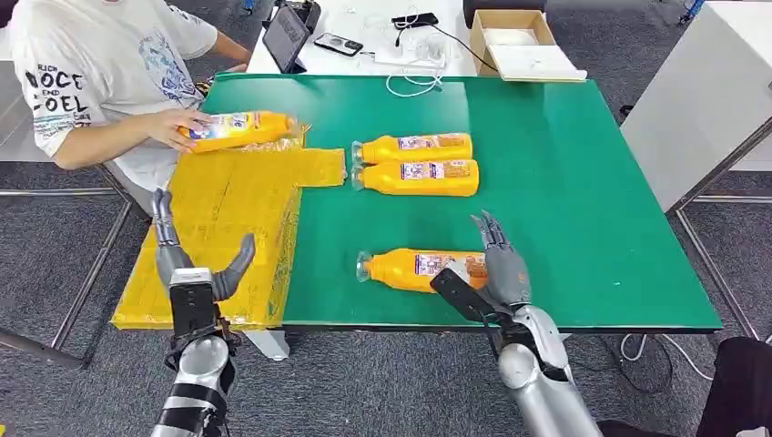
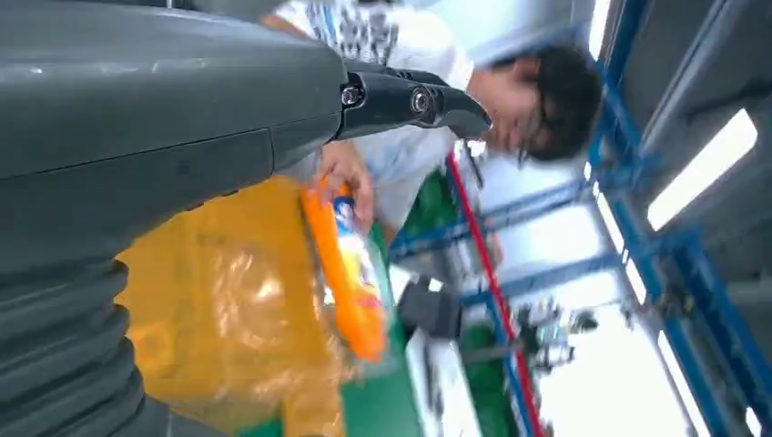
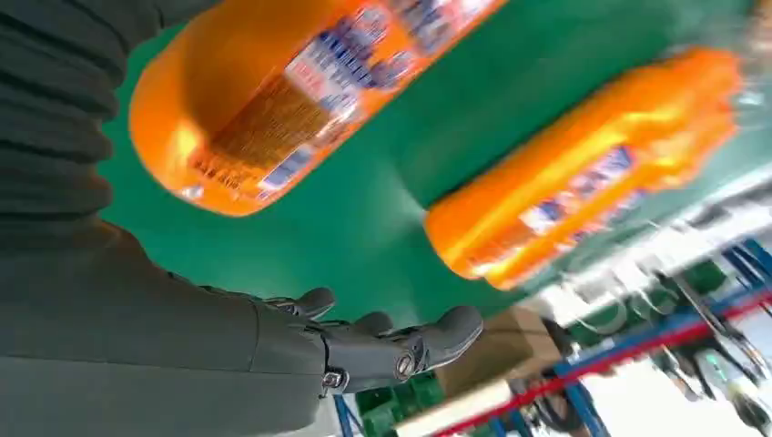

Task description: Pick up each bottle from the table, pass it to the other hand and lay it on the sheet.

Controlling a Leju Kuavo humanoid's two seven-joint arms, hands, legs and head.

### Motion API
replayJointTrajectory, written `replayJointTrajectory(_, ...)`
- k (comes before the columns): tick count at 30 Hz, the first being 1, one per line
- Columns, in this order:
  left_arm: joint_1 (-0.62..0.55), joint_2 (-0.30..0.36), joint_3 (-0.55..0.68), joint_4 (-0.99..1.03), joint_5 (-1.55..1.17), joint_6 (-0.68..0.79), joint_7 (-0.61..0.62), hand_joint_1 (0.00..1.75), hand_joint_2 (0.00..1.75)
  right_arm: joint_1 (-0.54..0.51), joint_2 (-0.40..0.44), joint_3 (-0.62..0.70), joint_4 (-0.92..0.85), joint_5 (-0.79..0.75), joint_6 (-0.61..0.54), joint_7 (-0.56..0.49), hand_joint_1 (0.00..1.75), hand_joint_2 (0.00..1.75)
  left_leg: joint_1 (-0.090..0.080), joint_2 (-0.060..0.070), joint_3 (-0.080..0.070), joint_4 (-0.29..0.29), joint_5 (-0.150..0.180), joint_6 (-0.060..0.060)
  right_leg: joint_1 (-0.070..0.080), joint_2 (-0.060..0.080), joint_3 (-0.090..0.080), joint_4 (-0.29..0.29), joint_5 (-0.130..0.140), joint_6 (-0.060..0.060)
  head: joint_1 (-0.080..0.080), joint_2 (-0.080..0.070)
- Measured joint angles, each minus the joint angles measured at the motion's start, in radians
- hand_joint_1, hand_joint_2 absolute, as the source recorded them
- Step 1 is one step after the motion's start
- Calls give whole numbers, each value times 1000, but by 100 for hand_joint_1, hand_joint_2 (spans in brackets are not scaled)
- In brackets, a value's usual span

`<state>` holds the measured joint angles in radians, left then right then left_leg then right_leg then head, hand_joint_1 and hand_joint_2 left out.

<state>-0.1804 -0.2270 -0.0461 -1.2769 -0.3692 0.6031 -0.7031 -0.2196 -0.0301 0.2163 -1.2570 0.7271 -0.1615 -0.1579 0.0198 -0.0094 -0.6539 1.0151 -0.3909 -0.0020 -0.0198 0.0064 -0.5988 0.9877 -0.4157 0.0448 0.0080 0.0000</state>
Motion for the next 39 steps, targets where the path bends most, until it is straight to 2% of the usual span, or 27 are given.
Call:
replayJointTrajectory(3, 1, -12, -20, 33, -1, -11, 0, 0, 175, -33, -16, -1, 49, -2, 46, 5, 0, 175, 0, 0, 0, 0, 0, 0, 0, 0, 0, 0, 0, 0, 0, 0)
replayJointTrajectory(13, 1, -19, -42, 76, 0, -19, 0, 0, 175, -64, -31, -1, 120, -12, 66, 5, 0, 175, 0, 0, 0, 0, 0, 0, 0, 0, 0, 0, 0, 0, 0, 0)
replayJointTrajectory(19, -14, -29, -56, 123, 10, -57, 0, 0, 175, -106, -42, 10, 201, -63, 170, -3, 0, 175, 0, 0, 0, 0, 0, 0, 0, 0, 0, 0, 0, 0, 0, 0)
replayJointTrajectory(27, -51, -35, -88, 216, 54, -81, 1, 0, 175, -215, -81, 63, 334, -134, 294, -15, 0, 175, 0, 0, 1, 0, 0, 0, 0, 0, 1, 0, 0, 0, 0, 0)
replayJointTrajectory(39, -79, -36, -115, 274, 66, -81, 1, 0, 175, -282, -119, 125, 435, -157, 343, 0, 0, 175, 0, 0, 2, 0, 0, 0, 0, 0, 1, 0, 0, 0, 0, 0)
